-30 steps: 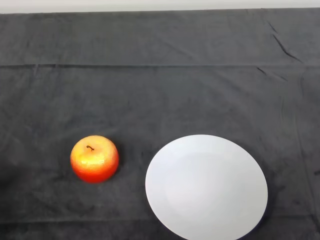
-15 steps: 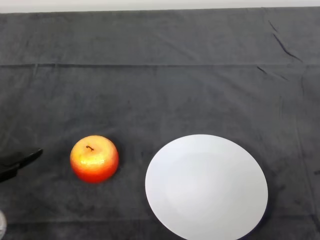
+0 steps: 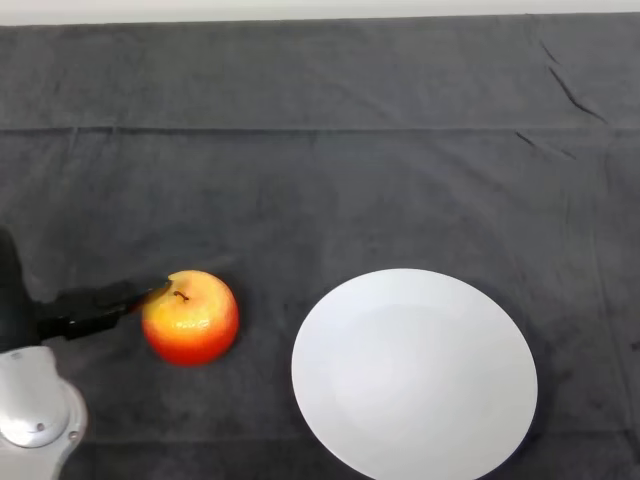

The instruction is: Move the apple to the plate

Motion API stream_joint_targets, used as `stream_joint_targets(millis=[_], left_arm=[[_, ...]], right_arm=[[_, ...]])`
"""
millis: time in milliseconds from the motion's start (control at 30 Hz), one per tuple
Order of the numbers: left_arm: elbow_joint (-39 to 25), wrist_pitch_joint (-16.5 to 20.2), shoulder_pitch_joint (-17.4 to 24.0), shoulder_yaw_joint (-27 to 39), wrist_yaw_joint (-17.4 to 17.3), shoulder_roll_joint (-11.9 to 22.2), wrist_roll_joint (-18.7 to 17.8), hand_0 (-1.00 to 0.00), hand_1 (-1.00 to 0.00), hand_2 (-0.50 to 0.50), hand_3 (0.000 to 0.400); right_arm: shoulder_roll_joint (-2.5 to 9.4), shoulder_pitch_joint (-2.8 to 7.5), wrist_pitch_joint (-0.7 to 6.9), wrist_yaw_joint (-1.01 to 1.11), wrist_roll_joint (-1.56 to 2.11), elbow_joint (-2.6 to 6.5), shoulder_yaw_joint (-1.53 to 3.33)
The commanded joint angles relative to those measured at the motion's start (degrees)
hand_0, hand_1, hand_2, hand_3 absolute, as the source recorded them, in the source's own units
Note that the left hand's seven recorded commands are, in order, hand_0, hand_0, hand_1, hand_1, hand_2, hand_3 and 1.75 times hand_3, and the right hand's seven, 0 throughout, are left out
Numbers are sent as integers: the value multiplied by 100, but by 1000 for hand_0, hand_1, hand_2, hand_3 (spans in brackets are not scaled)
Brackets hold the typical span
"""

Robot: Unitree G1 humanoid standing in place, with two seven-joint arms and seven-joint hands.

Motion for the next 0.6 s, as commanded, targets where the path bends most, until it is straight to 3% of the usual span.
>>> stream_joint_targets(millis=[33, 300, 600], left_arm=[[156, -36, -240, -94, 35, -25, 209, 0, 0, 0, 0], [416, -23, -442, -544, -57, -13, 52, 0, 0, 0, 0], [336, 284, -289, -589, -426, 252, -106, 0, 0, 0, 0]], right_arm=[[-20, 222, 8, -37, 170, -274, -57], [-20, 222, 8, -38, 171, -275, -56], [-19, 223, 9, -38, 172, -276, -55]])
